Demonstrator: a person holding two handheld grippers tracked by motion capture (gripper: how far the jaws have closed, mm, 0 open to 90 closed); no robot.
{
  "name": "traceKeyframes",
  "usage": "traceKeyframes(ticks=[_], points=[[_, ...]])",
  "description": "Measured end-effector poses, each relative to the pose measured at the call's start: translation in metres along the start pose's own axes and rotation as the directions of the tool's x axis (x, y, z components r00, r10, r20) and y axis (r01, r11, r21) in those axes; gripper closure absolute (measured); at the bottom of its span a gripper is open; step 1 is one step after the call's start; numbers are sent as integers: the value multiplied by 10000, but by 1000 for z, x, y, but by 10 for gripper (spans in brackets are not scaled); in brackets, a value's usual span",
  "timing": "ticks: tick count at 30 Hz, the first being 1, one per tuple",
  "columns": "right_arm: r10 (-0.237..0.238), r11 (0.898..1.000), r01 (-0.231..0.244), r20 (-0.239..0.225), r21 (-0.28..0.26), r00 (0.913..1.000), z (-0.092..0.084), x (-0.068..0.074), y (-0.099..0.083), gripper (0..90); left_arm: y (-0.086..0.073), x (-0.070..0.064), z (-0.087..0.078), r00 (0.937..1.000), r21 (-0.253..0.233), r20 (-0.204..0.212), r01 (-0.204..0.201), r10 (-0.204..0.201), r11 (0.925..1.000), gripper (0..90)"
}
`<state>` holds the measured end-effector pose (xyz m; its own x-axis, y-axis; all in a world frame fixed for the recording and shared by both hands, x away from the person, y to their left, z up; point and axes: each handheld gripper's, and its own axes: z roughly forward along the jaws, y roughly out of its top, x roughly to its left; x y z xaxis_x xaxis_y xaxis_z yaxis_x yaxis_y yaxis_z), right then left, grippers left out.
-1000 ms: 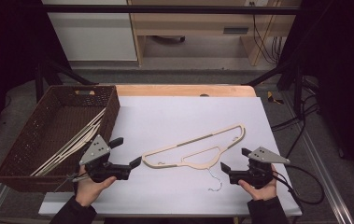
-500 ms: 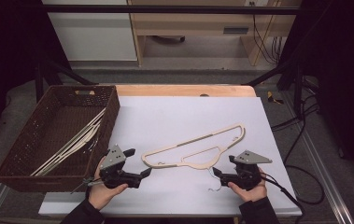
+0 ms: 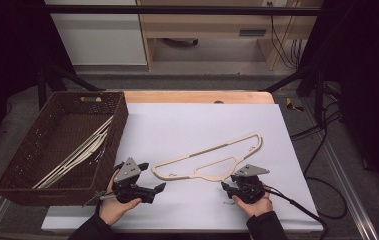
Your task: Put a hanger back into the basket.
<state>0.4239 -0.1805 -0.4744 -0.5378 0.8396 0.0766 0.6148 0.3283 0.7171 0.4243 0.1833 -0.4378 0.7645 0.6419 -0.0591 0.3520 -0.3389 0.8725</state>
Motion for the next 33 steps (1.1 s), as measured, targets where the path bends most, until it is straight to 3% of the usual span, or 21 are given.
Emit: traceKeyframes(ticks=[6, 7, 8, 12, 15, 16, 22, 33], points=[[-2, 9997, -3, 184, 246, 9998, 4, 4, -1, 675, 0, 0, 0, 10000, -60, -33, -38, 38, 10000, 82], [-66, 9996, 59, 251, 280, 9997, 4, 4, -1, 695, -1, 0, 0, 10000, -37, -34, -60, 60, 10000, 82], [-422, 9986, 407, 450, 350, 9981, 5, 5, -1, 743, -1, 0, 0, 10000, -12, -60, -62, 62, 10000, 81], [-766, 9959, 733, 640, 531, 9950, 6, 13, 1, 843, -2, 0, 1, 10000, 36, -73, -65, 66, 10000, 82], [-669, 9962, 627, 707, 604, 9952, 6, 15, 2, 850, -2, -1, 1, 9999, 29, -82, -67, 67, 10000, 81], [-239, 9975, 192, 694, 686, 9973, 6, 15, 3, 859, -2, -1, 1, 9999, 26, -85, -70, 70, 10000, 82], [341, 9966, -389, 666, 725, 9972, 6, 14, 4, 891, -2, -2, 3, 10000, 79, -42, -57, 57, 10000, 83], [449, 9967, -494, 697, 641, 9966, -3, 8, 10, 894, 7, -10, 14, 9991, 240, 148, -389, 386, 9990, 90]])
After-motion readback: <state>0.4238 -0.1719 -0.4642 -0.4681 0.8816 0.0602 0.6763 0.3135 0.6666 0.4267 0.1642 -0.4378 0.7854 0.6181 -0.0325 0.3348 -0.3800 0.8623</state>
